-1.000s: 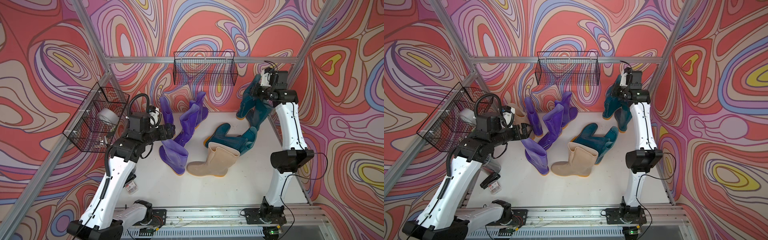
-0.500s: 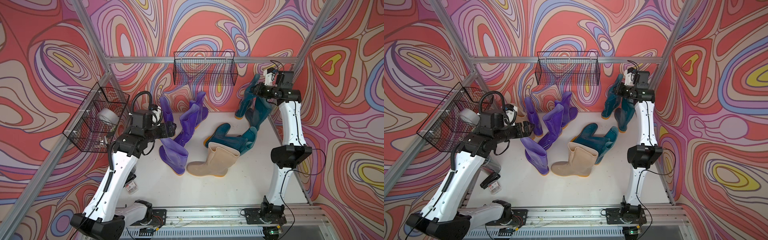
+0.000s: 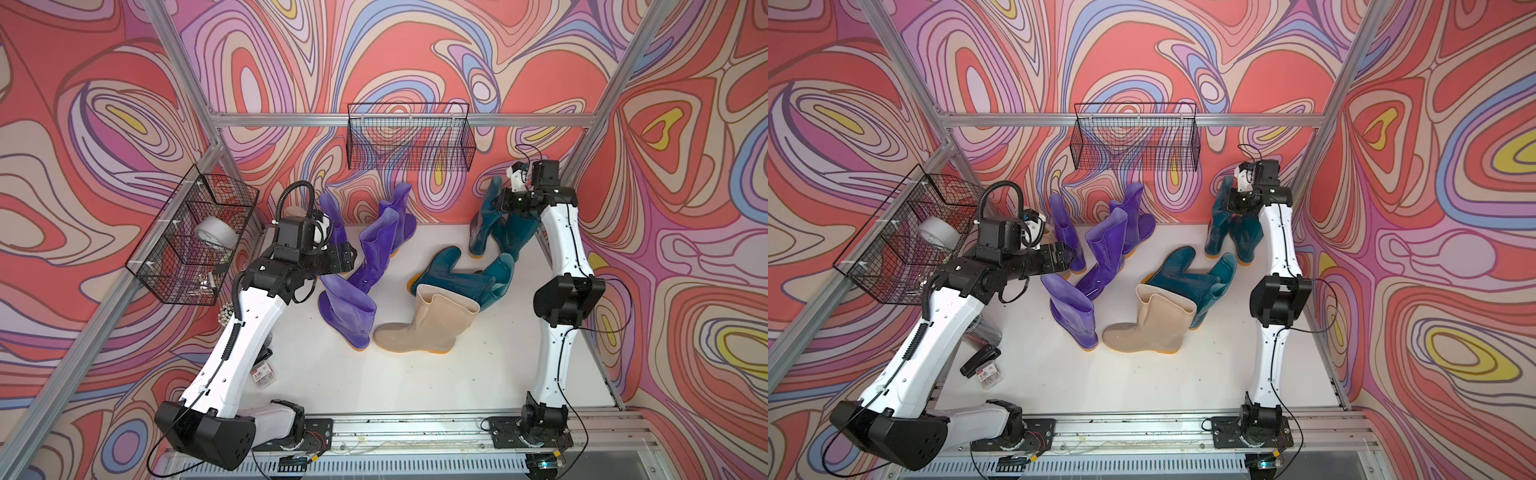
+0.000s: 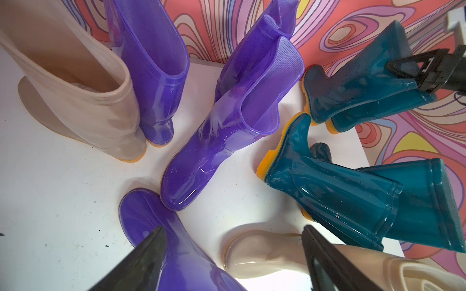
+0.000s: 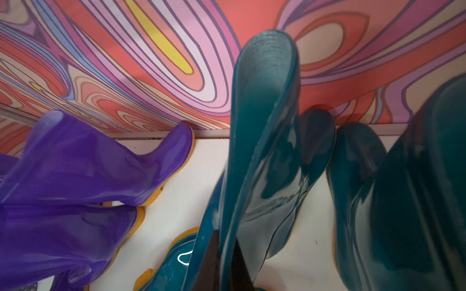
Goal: Match and arrange rain boots in pairs
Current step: Pair a pair of rain boots at the corner of the board.
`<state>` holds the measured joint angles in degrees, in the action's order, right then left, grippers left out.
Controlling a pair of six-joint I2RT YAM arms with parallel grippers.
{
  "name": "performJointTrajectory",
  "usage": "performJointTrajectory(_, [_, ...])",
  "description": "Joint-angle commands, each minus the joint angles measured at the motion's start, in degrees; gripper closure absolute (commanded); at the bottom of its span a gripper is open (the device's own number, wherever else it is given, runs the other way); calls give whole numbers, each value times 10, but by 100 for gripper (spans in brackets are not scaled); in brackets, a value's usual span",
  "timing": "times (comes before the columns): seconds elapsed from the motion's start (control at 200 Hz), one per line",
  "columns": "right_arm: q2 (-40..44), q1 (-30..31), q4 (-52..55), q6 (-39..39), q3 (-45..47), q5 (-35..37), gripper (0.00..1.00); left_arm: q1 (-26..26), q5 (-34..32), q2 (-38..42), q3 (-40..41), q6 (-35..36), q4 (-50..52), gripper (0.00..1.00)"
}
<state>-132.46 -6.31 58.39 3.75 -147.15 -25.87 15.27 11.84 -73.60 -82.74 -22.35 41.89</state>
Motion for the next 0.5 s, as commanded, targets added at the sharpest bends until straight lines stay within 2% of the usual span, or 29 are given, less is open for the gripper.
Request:
performJointTrajectory(0.0, [17,-3,-27,-36,-19,20,100,-3,5,-12,-26,-7,-12,14])
performJointTrajectory(0.24, [25,-6,0,-60,-19,55,100,-4,14,-26,-31,-14,-14,15])
performJointTrajectory(0.431, [84,-8,-12,-80,48,-31,100,-3,18,-27,-30,-18,-17,15])
performJointTrajectory(0.496, [98,-8,-25,-81,74,-25,100,-3,19,-27,-30,-21,-20,15])
